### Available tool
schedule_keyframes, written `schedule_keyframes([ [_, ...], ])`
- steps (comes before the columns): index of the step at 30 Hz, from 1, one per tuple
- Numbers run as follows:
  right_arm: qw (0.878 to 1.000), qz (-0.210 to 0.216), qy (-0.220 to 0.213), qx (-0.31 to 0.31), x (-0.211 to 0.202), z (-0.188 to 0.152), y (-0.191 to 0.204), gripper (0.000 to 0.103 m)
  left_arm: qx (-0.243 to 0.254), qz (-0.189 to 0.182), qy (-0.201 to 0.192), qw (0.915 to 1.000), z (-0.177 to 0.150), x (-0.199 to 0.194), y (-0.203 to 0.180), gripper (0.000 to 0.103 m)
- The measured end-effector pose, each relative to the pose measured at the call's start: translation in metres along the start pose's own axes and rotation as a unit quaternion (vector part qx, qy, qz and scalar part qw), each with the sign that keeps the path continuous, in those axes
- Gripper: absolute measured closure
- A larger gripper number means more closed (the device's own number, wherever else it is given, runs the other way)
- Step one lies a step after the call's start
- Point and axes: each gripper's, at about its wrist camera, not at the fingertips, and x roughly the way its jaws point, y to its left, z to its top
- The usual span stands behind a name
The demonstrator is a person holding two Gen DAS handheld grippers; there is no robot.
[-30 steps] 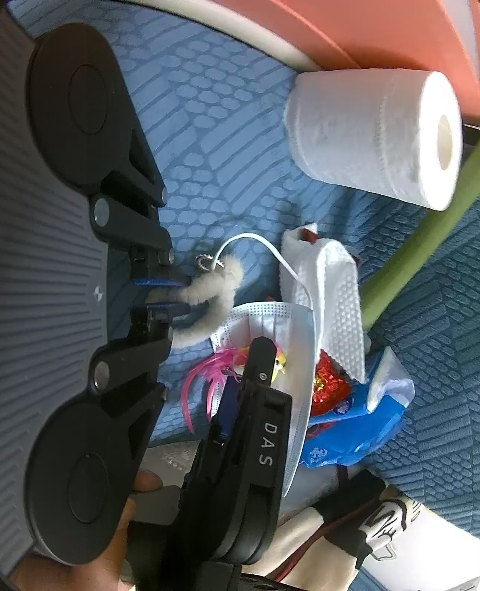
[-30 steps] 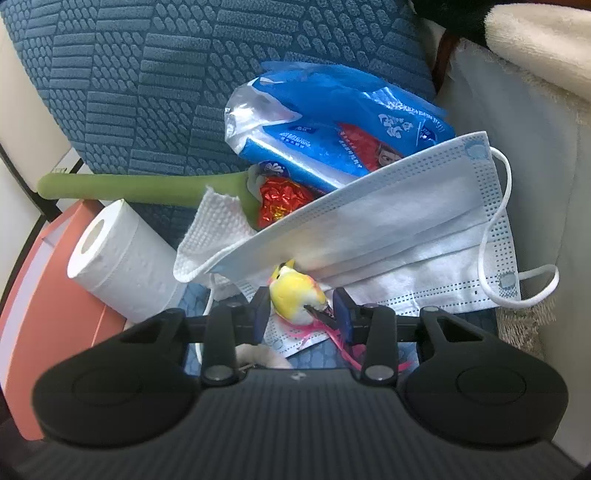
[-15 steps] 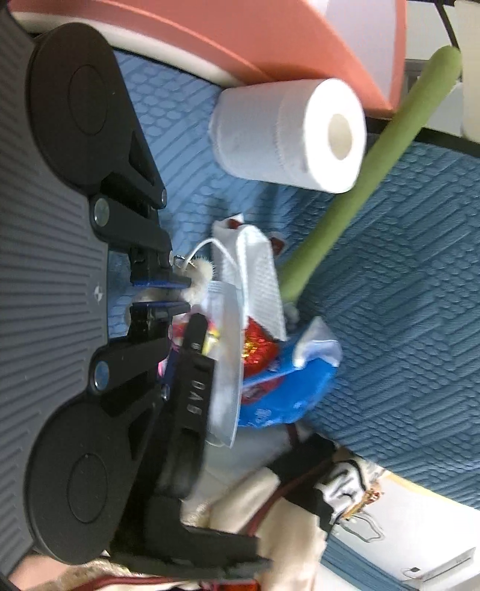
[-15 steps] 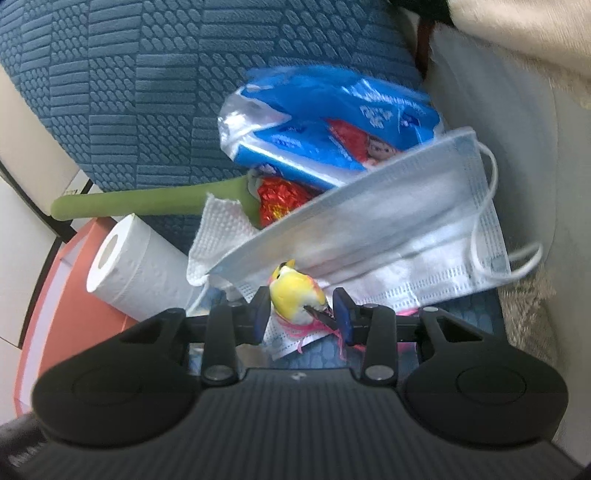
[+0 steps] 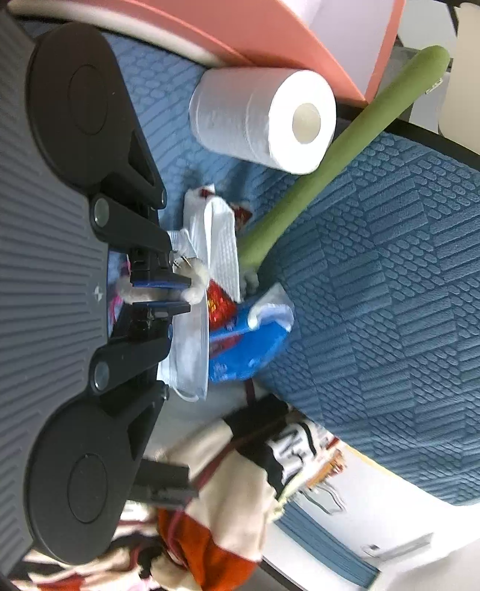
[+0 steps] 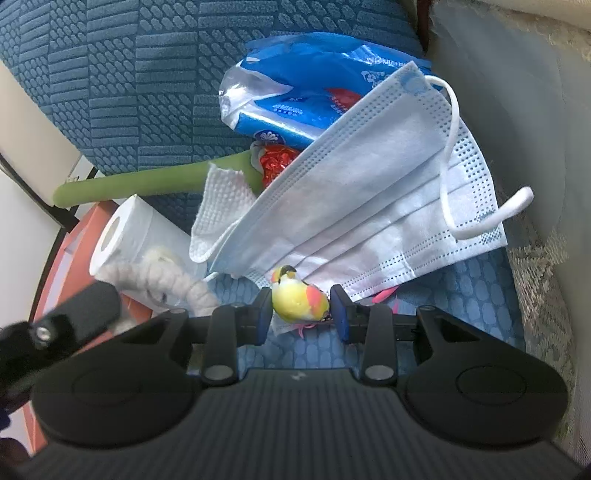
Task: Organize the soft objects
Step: 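Lift the white fluffy ring with the left gripper and the yellow bird with the right gripper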
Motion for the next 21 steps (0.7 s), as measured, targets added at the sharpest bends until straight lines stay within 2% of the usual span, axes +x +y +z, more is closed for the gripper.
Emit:
schedule_keyframes([
  [8, 1.000, -0.003, 0.004, -0.007, 0.006, -0.002, 0.007, 0.066, -0.058, -0.056, 0.008, 0.9968, -0.001, -0.005, 0.007, 0.095],
  [13, 1.000, -0.010, 0.002, -0.017, 0.009, -0.001, 0.017, 0.067, -0.047, -0.039, 0.014, 0.9980, -0.004, -0.007, 0.009, 0.095],
  [21, 1.000, -0.015, -0.015, -0.022, 0.003, -0.008, 0.021, 0.067, 0.013, 0.009, 0.030, 0.9994, -0.011, -0.013, 0.009, 0.095],
])
